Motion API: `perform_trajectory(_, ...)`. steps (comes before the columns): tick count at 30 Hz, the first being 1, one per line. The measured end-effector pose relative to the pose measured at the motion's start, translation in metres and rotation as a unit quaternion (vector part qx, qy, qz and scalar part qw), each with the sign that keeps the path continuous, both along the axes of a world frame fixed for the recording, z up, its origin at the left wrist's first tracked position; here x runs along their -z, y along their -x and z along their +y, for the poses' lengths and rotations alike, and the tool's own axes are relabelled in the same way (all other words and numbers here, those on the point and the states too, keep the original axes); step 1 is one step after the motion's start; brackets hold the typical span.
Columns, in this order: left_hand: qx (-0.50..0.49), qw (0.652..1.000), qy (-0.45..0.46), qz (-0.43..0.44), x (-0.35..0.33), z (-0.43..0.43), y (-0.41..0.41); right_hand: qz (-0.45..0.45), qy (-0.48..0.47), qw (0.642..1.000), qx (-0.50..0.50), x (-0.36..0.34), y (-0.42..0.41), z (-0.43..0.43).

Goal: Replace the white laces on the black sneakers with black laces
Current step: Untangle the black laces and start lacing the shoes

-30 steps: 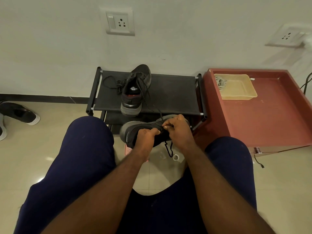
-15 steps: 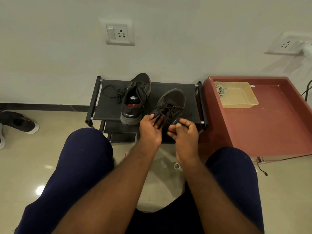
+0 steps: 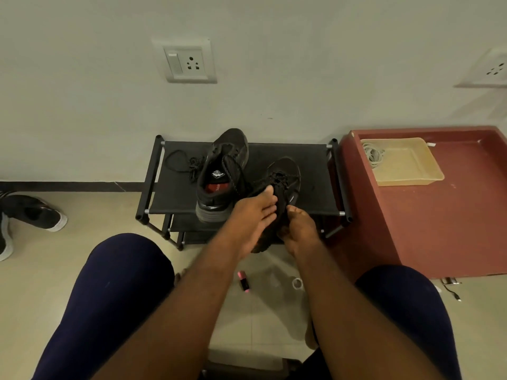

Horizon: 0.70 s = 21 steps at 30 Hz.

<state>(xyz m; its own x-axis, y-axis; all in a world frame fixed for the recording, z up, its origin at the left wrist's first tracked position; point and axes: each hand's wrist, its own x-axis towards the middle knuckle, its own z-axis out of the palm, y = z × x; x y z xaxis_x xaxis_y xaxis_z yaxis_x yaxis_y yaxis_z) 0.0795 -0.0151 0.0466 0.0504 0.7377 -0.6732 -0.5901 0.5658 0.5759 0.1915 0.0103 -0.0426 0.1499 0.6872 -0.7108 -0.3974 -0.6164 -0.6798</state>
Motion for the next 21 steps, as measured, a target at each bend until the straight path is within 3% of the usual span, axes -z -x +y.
perform_trajectory(2, -0.025, 0.995, 0.024, 0.099, 0.01, -0.021, 0.03, 0.017, -0.007, 1.0, 0.011, 0.009, -0.001, 0.002)
perform_trajectory(4, -0.121, 0.976, 0.086, 0.156, 0.03, -0.032, 0.063, 0.037, -0.009, 0.999, 0.027, 0.015, -0.002, 0.005)
perform_trajectory(7, -0.169, 0.969, 0.158, 0.09, 0.067, -0.022, 0.095, 0.065, -0.01, 0.997, 0.043, 0.019, -0.007, 0.008)
perform_trajectory(12, -0.193, 0.975, 0.104, 0.032, 0.094, 0.013, 0.12, 0.09, 0.012, 0.995, 0.048, 0.025, -0.019, 0.006)
perform_trajectory(21, -0.236, 0.963, 0.122, 0.037, 0.1, -0.005, 0.117, 0.07, 0.015, 0.996, 0.045, 0.021, -0.021, -0.025)
